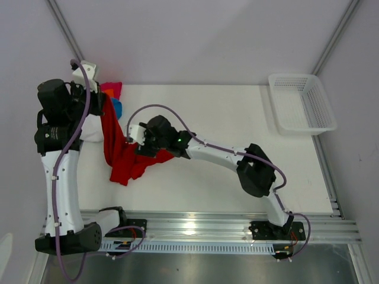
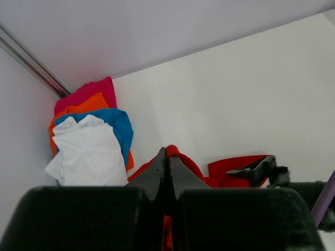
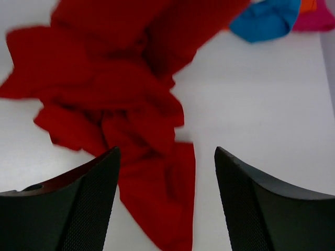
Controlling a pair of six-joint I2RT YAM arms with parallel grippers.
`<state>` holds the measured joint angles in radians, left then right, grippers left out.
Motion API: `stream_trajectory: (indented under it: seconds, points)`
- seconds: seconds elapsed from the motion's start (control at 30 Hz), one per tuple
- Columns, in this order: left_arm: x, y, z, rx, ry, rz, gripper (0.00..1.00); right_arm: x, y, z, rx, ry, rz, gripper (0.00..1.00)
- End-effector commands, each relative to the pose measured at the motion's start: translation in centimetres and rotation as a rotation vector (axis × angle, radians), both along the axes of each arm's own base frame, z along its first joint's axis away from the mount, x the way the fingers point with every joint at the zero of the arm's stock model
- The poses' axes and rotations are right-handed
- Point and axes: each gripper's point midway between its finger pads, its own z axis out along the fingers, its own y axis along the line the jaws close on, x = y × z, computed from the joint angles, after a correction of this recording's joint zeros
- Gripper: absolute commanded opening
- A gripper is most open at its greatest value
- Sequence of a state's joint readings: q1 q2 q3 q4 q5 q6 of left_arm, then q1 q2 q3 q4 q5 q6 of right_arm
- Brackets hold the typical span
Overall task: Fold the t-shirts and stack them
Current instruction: Flatten the tshirt out
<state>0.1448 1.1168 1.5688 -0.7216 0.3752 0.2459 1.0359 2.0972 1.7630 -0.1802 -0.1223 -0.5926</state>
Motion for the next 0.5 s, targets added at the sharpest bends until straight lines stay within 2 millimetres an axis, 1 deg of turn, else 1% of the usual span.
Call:
stream_trajectory:
  seconds: [0.0,0.03,0.07,0.1,0.13,0.17,0.2,0.23,0.3,0.33,0.4,0.43,0.47]
  points:
    - [0.0,-0.4,0.1,-0.025,-0.036,-0.013,0.0,-2.3,5.7,3.5,0.122,-0.004,0.073,0.75]
    - [-0.1,-0.3,0.2,-0.022,-0.042,-0.007,0.0,-2.8,6.5,3.4,0.124,-0.015,0.088,0.76]
    - [-0.1,-0.2,-0.3,-0.015,-0.034,-0.006,0.0,-4.0,7.5,3.1,0.124,-0.024,0.114,0.76]
    - [-0.4,-0.2,-0.4,-0.014,-0.036,-0.003,0.0,-4.2,8.1,2.7,0.122,-0.042,0.122,0.78]
    - [-0.4,-0.2,-0.9,-0.012,-0.028,-0.002,0.0,-4.3,8.7,1.4,0.117,-0.042,0.127,0.79]
    - [-0.6,-0.2,-0.9,-0.012,-0.028,-0.002,0.0,-4.5,8.9,0.8,0.114,-0.032,0.13,0.79]
    - [-0.7,-0.2,-1.5,-0.012,-0.018,-0.001,0.0,-4.4,9.1,0.1,0.108,-0.016,0.128,0.8]
    - [-0.7,-0.2,-1.8,-0.012,-0.013,0.001,0.0,-4.5,9.3,-1.1,0.092,0.021,0.131,0.8]
    - [-0.7,0.1,-2.0,-0.003,-0.017,0.011,0.0,-4.7,9.4,-2.5,0.075,0.051,0.132,0.8]
    - [-0.7,0.2,-2.4,-0.002,-0.011,0.02,0.0,-4.9,9.3,-4.2,0.051,0.065,0.129,0.8]
    - [-0.7,0.5,-2.3,0.002,-0.016,0.033,0.0,-5.3,9.5,-5.9,0.019,0.053,0.121,0.81]
    - [-0.9,0.7,-2.1,0.005,-0.025,0.046,0.0,-4.5,9.2,-6.8,-0.012,0.01,0.083,0.8]
    - [-1.0,0.9,-1.7,0.008,-0.034,0.056,0.0,-4.5,9.1,-8.7,-0.053,-0.007,0.074,0.81]
